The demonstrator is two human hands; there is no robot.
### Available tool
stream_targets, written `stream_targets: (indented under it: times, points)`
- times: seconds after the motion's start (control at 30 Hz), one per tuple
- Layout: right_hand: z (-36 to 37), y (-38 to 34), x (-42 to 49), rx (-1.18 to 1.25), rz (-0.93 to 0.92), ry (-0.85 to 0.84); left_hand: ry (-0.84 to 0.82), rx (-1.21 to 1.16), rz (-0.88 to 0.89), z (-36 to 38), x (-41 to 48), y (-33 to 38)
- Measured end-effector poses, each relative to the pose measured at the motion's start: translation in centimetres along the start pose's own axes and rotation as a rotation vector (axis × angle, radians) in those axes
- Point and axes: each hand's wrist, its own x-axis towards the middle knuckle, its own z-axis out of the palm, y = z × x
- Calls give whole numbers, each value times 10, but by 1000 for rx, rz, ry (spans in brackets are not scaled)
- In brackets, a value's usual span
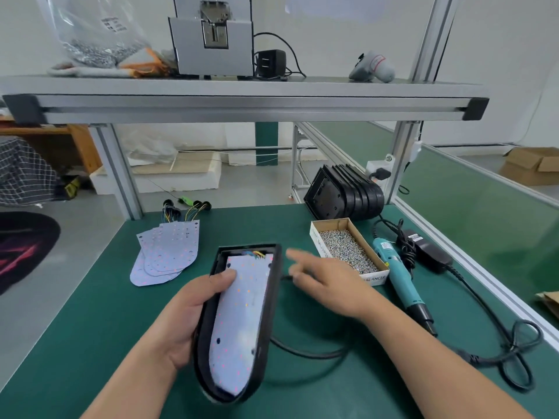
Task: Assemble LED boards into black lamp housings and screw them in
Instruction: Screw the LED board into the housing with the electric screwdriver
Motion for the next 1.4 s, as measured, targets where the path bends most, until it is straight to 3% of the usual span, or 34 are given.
stream_targets:
  times: [0.1,0.2,0.4,0.5,0.6,0.67,0.77,0.93,1.13,1.23,1.4]
  points:
    - [8,-4,-7,-68,-45,-5,210,-66,118,6,8,-2]
    - [12,-3,-6,220,5,-55,334,-59,136,12,14,-6]
    - [28,-9,2,575,227,338,310,87,48,32,16,-20]
    - [23,0,4,358,194,458,261,135,36,29,14,-17]
    - [17,3,4,278,212,535,336,202,90,26,14,-17]
    - [20,-2,5,345,189,449,374,270,142,30,15,-22]
    - [21,-15,0,751,239,240,411,397,237,33,19,-27]
    - [17,-15,-12,923,266,-89,394,356,295,32,23,-35]
    - [18,-17,-20,1397,210,-142,147,61,240,35,19,-35]
    - [23,-19,-23,1449,191,-162,99,16,236,37,19,-37]
    - [26,-20,-26,1398,211,-132,110,168,269,39,17,-36]
